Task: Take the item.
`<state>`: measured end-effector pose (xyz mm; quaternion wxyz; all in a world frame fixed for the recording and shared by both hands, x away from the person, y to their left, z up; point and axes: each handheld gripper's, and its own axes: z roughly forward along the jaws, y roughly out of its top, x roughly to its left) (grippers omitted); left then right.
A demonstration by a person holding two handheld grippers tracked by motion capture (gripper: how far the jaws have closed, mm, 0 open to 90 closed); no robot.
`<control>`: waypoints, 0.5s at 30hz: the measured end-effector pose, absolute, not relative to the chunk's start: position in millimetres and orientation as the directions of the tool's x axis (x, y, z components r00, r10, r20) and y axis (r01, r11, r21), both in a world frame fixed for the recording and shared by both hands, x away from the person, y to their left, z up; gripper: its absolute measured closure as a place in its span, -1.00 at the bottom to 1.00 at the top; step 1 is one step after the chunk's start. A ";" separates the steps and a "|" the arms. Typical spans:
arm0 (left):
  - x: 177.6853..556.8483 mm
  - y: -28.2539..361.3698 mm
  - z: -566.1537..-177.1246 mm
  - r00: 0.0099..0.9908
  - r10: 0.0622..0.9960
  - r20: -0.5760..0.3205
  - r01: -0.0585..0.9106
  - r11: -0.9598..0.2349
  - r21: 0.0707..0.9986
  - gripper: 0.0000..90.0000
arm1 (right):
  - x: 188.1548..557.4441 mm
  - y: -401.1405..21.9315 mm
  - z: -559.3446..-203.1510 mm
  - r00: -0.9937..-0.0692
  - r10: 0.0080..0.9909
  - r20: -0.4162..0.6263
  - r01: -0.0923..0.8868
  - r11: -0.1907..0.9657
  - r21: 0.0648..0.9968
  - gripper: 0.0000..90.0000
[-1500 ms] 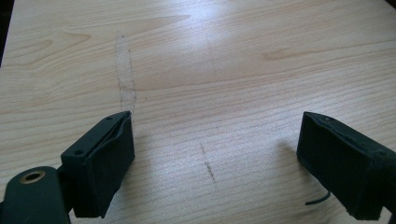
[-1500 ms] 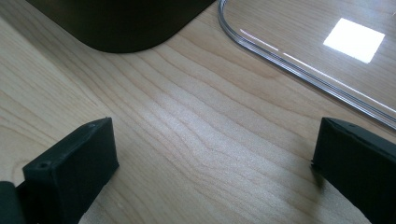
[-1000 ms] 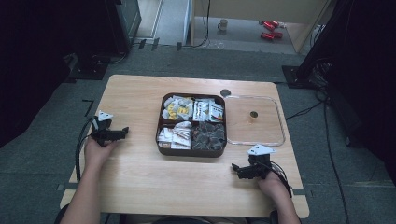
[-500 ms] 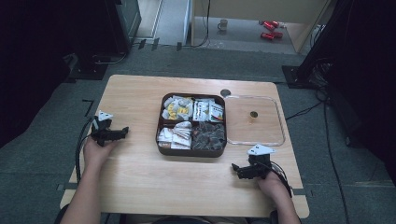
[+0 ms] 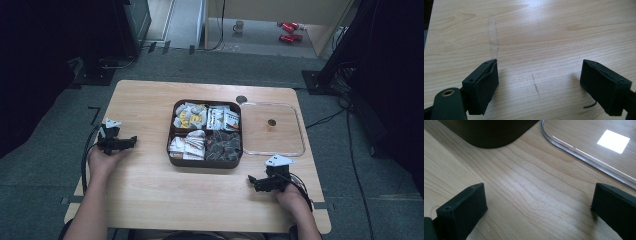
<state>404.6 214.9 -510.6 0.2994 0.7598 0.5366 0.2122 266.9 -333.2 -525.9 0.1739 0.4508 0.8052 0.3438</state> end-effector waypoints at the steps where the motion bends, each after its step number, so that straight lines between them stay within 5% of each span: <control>1: 404.4 215.5 -509.5 0.333 0.943 0.000 0.690 -0.244 0.681 -0.59 | 267.0 -333.2 -525.9 -0.533 0.846 0.030 0.606 0.357 0.710 -1.00; 3: 404.0 216.7 -508.3 0.332 0.943 -0.004 0.693 -0.241 0.680 -0.44 | 266.9 -333.2 -525.9 -0.533 0.846 0.030 0.606 0.357 0.710 -1.00; 15: 405.8 216.3 -500.5 0.357 0.933 -0.051 0.717 -0.239 0.655 -0.39 | 267.0 -333.2 -525.9 -0.533 0.845 0.030 0.606 0.357 0.710 -1.00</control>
